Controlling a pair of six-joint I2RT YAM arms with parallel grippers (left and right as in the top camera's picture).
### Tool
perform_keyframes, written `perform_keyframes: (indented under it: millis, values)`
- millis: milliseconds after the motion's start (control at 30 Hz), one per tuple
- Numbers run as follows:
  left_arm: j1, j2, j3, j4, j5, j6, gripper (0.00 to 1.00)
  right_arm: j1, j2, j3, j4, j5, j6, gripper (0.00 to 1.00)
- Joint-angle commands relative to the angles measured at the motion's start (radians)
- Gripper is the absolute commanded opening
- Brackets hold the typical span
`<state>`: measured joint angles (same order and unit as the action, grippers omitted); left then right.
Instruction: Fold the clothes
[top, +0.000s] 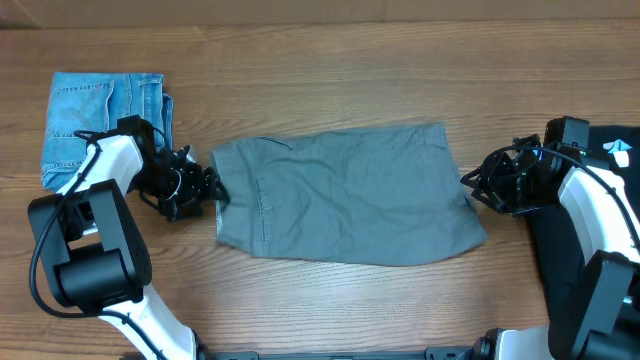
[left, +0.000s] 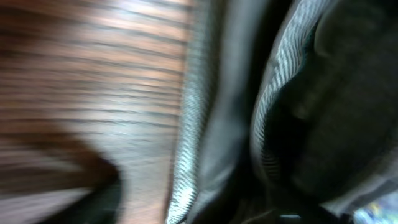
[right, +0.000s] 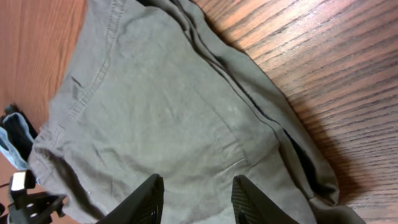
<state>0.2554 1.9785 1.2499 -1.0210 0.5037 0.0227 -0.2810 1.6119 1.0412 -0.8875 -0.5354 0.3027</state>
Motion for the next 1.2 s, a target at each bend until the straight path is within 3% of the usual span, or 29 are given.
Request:
perform_keyframes:
  millis: [0, 233, 333, 600, 700, 767, 833, 900, 1033, 1100, 1167]
  values:
    - [0.020, -0.022, -0.009, -0.013, 0.084, 0.129, 1.00, -0.003, -0.026, -0.001, -0.005, -0.006, -0.020, 0.40]
    - [0.118, -0.111, -0.009, -0.012, 0.118, 0.135, 1.00, -0.003, -0.026, -0.001, -0.007, -0.009, -0.023, 0.40]
    - [0.095, -0.122, -0.018, -0.002, 0.109, 0.134, 1.00, -0.003, -0.026, -0.001, -0.004, -0.010, -0.023, 0.40]
    - [-0.073, -0.118, -0.269, 0.329, -0.071, -0.077, 1.00, -0.003, -0.026, -0.001, -0.004, -0.023, -0.023, 0.40]
    - [-0.088, -0.118, -0.322, 0.400, -0.046, -0.127, 1.00, -0.003, -0.026, -0.001, 0.001, -0.045, -0.023, 0.40]
    - [-0.102, -0.118, -0.347, 0.435, -0.022, -0.143, 0.91, -0.003, -0.026, -0.001, 0.004, -0.048, -0.023, 0.39]
    - [-0.116, -0.118, -0.357, 0.447, -0.012, -0.143, 0.72, -0.003, -0.026, -0.001, 0.003, -0.048, -0.023, 0.39]
    - [-0.127, -0.118, -0.358, 0.447, -0.012, -0.161, 0.43, -0.003, -0.026, -0.001, 0.003, -0.048, -0.023, 0.39]
    - [-0.127, -0.118, -0.357, 0.435, -0.012, -0.166, 0.13, -0.003, -0.026, -0.001, 0.003, -0.048, -0.023, 0.39]
    - [-0.122, -0.118, -0.353, 0.414, -0.012, -0.166, 0.04, -0.003, -0.026, -0.001, 0.003, -0.052, -0.023, 0.39]
    - [-0.100, -0.120, -0.309, 0.326, -0.017, -0.152, 0.04, -0.003, -0.026, -0.001, 0.002, -0.064, -0.023, 0.38]
